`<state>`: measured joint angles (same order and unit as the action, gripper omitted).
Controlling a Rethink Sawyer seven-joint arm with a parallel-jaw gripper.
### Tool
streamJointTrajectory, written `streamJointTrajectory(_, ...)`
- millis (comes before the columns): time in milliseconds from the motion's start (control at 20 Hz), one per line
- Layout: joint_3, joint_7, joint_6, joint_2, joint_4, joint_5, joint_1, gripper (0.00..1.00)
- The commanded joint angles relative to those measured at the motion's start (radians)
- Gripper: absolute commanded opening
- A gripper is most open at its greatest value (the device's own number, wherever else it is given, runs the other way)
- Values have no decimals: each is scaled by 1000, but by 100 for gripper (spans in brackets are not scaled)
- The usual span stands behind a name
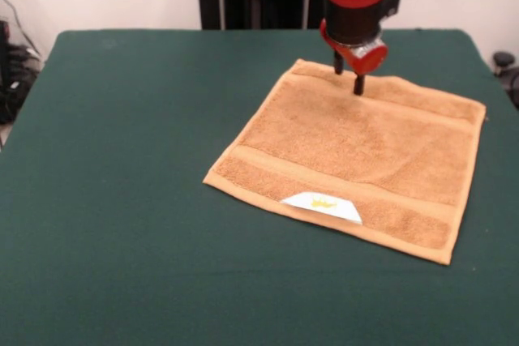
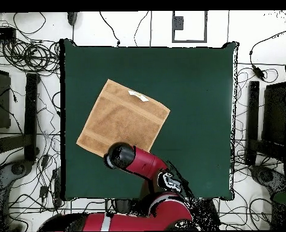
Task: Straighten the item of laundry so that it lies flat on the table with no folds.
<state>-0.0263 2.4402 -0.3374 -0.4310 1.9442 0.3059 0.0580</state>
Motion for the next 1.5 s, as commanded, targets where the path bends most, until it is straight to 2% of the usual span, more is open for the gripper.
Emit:
streamJointTrajectory(50,147,161,72,93,19,54,-51,100)
streamJointTrajectory(350,60,125,-49,-46,-14,12,-80,100)
streamJointTrajectory(500,-8,129,-167,-115,-51,-6,-113,100)
streamJointTrajectory(950,-65,103,-318,-186,-118,-37,-121,100)
streamJointTrajectory(1300,-113,40,-310,-171,-210,-131,-112,100)
streamJointTrajectory(1500,-147,8,-223,-141,-237,-216,-113,100)
